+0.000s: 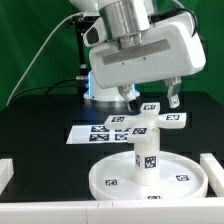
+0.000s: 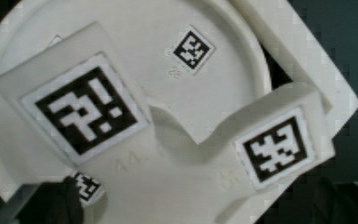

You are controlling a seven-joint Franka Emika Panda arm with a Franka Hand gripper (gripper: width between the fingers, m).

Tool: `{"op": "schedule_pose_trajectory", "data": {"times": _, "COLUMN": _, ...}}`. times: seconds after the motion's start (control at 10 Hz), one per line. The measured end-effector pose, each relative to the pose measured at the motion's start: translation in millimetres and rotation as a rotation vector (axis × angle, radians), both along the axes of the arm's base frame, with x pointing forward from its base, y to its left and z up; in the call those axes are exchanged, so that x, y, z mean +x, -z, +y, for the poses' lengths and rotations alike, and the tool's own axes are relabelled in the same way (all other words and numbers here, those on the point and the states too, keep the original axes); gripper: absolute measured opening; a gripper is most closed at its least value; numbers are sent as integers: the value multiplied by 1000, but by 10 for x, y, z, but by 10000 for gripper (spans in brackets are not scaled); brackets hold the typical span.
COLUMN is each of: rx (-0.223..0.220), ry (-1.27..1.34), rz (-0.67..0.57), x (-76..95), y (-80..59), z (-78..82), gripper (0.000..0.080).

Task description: Assemble round table

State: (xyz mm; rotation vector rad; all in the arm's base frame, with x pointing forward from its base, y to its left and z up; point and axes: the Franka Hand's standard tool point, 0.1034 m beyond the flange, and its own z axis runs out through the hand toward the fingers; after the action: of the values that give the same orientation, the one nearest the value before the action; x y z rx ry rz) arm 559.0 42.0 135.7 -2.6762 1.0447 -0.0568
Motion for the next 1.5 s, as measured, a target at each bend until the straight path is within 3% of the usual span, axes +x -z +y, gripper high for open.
{"op": "schedule_pose_trajectory", "data": {"times": 0.1, "rx": -8, "ry": -91, "rz": -21, "x": 6, "y": -51, "z": -23, "gripper": 649}}
{"op": "schedule_pose_trajectory", "data": {"times": 0.4, "rx": -32, "ry": -413, "rz": -11, "x": -25, "y": -3, "z": 49, "gripper": 649}}
{"op": "schedule_pose_trajectory", "data": {"times": 0.7, "rx": -58, "ry": -623, "rz": -62, "x": -26, "y": 8, "z": 14, "gripper": 649}}
{"op": "schedule_pose_trajectory", "data": {"times": 1.0, "rx": -215, "ry": -1138, "rz": -113, "x": 81, "y": 17, "z": -72, "gripper": 649}}
{"op": "schedule_pose_trajectory", "data": {"times": 1.5, "rx": -213, "ry": -1170, "rz": -105, "x": 62, "y": 83, "z": -77, "gripper": 649}}
